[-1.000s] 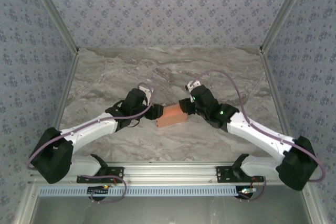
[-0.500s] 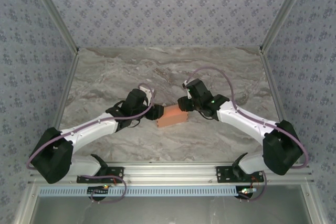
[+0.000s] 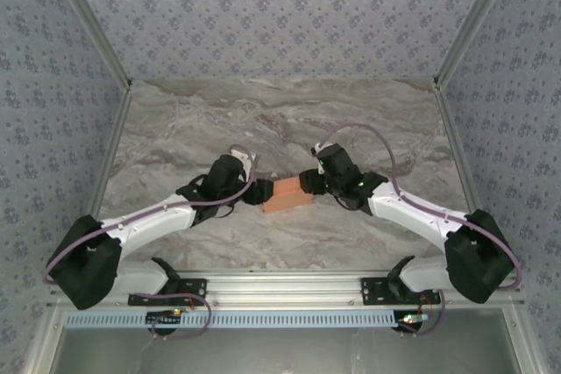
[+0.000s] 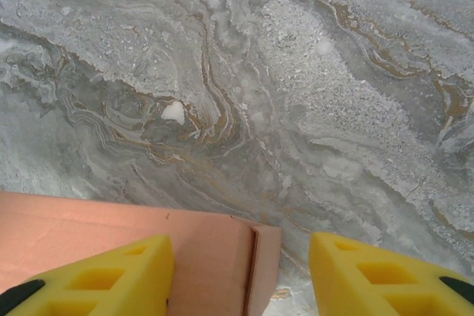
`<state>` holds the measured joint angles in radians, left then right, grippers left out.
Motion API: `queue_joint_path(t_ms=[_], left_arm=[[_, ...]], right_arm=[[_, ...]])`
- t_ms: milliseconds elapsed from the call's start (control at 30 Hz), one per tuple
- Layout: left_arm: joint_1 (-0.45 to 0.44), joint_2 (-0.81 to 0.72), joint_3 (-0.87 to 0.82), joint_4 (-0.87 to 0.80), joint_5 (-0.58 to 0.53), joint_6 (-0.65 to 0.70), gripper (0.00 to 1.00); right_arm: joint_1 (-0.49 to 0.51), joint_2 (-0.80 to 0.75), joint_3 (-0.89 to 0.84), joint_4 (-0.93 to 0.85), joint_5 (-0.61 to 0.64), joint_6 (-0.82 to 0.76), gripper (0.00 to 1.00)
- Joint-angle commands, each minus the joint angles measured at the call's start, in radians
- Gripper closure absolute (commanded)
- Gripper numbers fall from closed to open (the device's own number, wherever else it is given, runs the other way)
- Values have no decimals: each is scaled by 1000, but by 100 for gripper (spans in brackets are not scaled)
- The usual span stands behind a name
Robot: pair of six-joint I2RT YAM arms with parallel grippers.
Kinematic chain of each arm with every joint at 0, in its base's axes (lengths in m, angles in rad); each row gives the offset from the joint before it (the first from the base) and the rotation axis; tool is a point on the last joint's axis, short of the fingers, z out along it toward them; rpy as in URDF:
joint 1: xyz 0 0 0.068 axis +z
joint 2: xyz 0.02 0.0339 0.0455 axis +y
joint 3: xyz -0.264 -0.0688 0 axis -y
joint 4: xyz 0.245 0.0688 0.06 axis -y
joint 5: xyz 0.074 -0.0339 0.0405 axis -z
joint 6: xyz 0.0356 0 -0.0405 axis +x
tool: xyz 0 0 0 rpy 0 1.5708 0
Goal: Fold the paper box
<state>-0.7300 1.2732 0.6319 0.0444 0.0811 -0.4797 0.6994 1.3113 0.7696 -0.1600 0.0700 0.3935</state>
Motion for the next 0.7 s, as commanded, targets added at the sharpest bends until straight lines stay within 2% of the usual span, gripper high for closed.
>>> queue_joint_path(t_ms=[0,167,333,533,667], left_arm=[[-10,-4,-51,-63,-35,-24,36],[-15,-48,-71,-40,-87,-55,32],[-15,-130,-50,-46,-116,-72,28],[2,-190,-53,-121,-53,-117,26],[19,-206,-91,-138,-2,-151,32]], right_arm=[[22,9,-82,-75,15,36,48],[47,-4,-120,-39,45,53,48],[62,-9,-85,-40,66,38,48],[69,-9,-69,-51,90,24,49],[70,-9,-71,-47,93,25,49]])
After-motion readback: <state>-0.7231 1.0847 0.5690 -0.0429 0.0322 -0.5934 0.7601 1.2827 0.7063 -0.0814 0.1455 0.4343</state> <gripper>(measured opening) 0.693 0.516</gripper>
